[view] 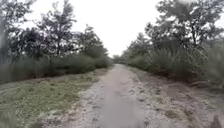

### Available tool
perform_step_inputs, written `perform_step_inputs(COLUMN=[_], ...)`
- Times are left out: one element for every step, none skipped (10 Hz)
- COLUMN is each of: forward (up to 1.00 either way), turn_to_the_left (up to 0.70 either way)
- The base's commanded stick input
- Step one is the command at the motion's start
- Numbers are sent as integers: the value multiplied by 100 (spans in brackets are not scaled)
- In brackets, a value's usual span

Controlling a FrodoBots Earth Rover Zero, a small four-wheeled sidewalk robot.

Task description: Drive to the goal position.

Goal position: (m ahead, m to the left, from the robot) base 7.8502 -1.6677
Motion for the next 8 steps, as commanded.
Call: perform_step_inputs(forward=[70,70,70,70,70,70,70,70], turn_to_the_left=[0,0,0,0,0,0,0,0])
